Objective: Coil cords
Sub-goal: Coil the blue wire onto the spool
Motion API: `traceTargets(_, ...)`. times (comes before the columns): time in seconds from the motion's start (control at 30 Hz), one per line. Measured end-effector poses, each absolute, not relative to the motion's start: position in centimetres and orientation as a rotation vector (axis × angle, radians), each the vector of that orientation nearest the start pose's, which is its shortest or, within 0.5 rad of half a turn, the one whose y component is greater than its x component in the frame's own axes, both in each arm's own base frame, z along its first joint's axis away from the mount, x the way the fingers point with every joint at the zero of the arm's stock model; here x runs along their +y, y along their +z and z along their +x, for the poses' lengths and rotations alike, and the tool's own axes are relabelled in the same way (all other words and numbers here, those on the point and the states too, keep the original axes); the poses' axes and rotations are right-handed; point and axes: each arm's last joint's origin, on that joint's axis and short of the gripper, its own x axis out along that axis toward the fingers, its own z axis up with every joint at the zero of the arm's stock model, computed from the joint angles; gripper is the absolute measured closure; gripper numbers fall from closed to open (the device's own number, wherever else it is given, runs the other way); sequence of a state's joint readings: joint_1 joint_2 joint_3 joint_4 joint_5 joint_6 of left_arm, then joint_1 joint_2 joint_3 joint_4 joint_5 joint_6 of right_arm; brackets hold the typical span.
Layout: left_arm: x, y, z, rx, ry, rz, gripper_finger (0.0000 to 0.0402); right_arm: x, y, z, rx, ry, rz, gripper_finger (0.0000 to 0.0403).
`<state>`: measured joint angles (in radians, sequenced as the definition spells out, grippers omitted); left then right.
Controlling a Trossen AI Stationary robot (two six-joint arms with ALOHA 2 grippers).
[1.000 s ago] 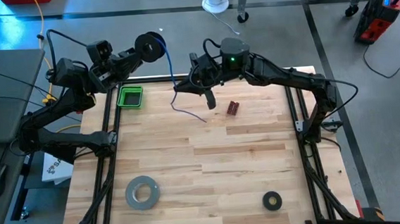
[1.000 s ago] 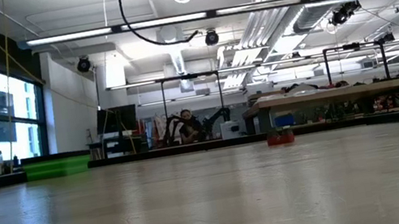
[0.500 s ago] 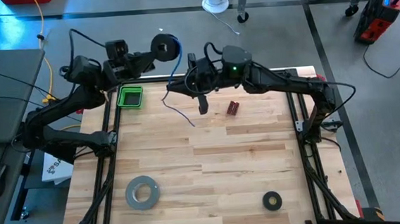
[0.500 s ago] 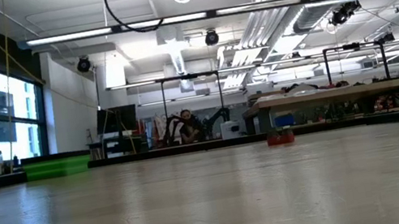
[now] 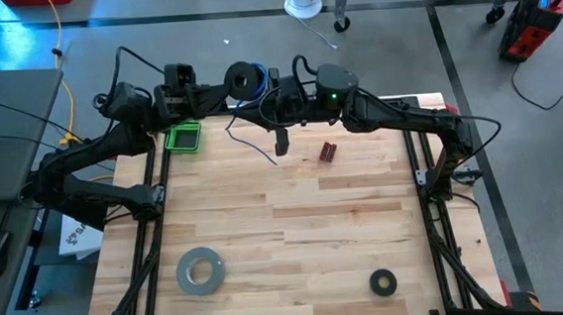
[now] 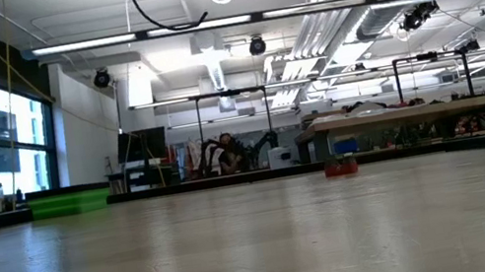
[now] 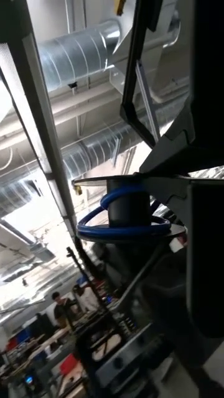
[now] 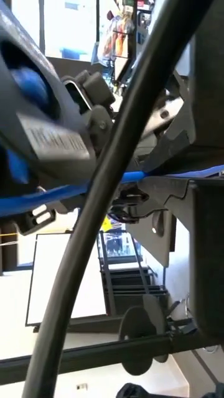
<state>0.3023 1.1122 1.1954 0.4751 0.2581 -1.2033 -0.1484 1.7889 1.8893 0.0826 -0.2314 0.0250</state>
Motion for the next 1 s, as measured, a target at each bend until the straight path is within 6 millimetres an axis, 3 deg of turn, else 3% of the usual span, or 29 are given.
traceTargets(0.5, 4.6, 47.0, 21.9, -0.413, -0.393, -1.159, 0.0401, -5.7, 45.1, 42.3, -0.228, 0.089, 0.007, 0.0403)
traceTargets(1.0, 4.1, 46.9, 21.7, -0.32, -0.439, -1.203, 0.0401, -8.5, 46.4, 40.7, -0.265, 0.061, -0.024, 0.0403)
